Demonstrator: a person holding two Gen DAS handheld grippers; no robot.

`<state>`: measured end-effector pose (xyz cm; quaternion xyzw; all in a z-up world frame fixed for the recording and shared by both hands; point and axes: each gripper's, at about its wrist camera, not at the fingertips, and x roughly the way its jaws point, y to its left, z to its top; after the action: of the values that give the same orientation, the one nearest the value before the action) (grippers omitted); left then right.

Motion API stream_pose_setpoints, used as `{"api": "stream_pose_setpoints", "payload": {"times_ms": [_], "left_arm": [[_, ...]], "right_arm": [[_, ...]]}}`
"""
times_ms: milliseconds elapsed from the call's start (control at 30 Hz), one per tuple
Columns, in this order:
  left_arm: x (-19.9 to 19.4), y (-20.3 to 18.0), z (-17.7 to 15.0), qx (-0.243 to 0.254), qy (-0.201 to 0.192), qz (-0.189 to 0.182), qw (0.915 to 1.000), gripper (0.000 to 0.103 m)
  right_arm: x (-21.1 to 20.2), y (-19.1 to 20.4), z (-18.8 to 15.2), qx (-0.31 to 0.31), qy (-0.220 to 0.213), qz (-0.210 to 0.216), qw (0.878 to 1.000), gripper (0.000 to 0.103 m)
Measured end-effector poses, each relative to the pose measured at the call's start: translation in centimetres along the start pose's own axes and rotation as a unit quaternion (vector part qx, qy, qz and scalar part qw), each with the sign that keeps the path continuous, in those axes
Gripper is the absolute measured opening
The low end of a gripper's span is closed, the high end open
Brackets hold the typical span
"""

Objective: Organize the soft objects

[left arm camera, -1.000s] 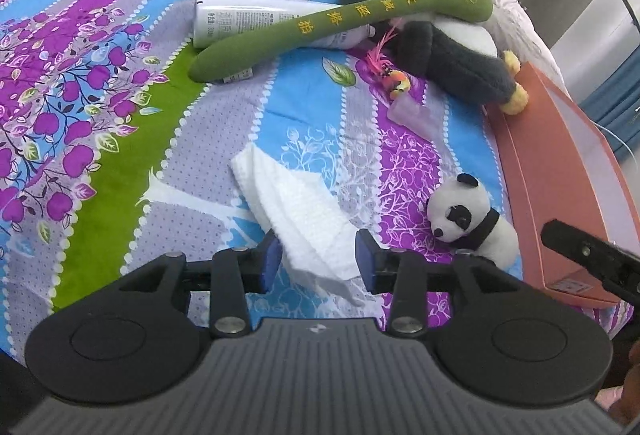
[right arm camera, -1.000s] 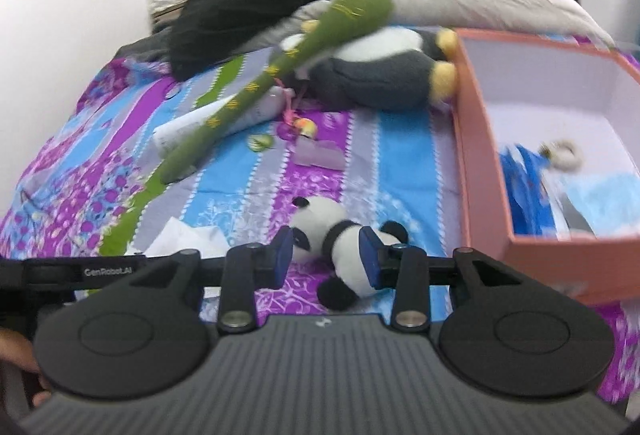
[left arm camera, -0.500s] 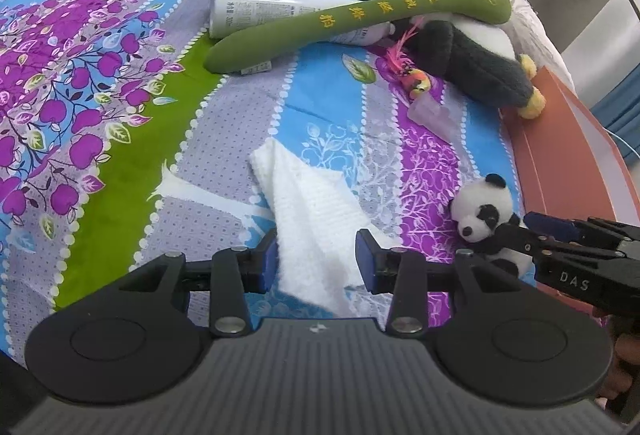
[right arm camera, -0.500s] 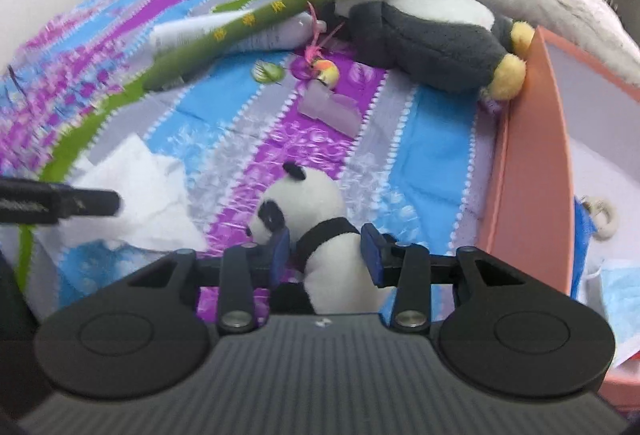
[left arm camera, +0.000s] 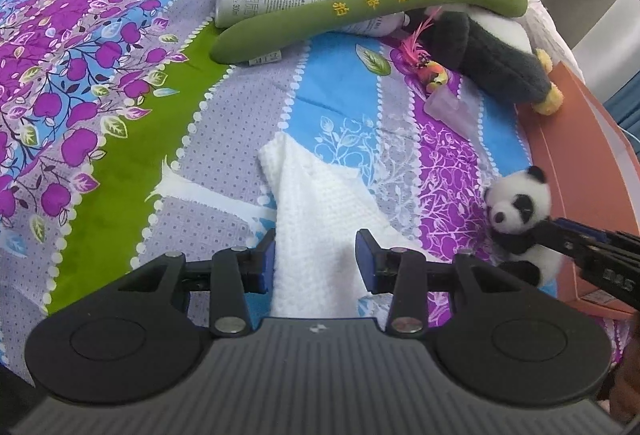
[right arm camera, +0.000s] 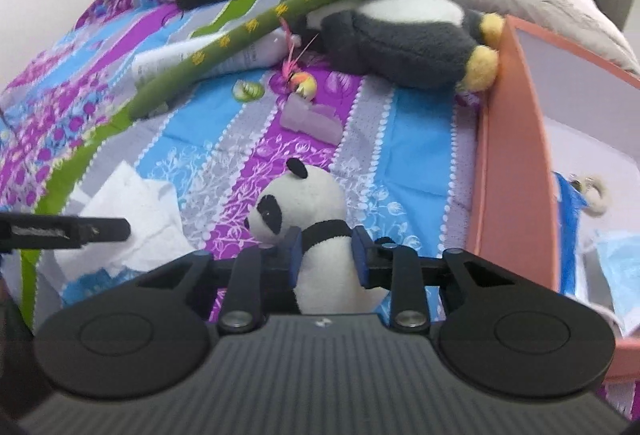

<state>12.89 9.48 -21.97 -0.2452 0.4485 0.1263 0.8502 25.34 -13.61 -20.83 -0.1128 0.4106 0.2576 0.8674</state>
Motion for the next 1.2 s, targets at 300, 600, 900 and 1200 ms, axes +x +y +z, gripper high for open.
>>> {"api": "stream_pose_setpoints", "payload": {"times_ms": [300,600,900,1200], "left_arm": [[1.1,-1.0,0.5,0.029,-0.002,0.007,0.9996,0.035],[1.1,-1.9,0.7,0.056,-0.001,0.009,0.9984,0.009],[-1.2,-3.4,0.8,0.074,-0.01,-0.007,0.9972,0.009],[-5.5,-7.1,3.1,0.104,-0.042,-0.057,0.9921,0.008]], "right_arm": [[-1.6,0.4,-2.6,0.025,-0.006,-0.013,1.0,0.011],[2.1,0.0,-2.7,-0.009,0.046,0.002,0.999,0.05],[-0.9,0.2,-2.8,0.028,-0.005,-0.005,1.0,0.045],[-6.7,-1.1,-0.5,0.059,-0.066,-0.005,0.996,0.045]]}}
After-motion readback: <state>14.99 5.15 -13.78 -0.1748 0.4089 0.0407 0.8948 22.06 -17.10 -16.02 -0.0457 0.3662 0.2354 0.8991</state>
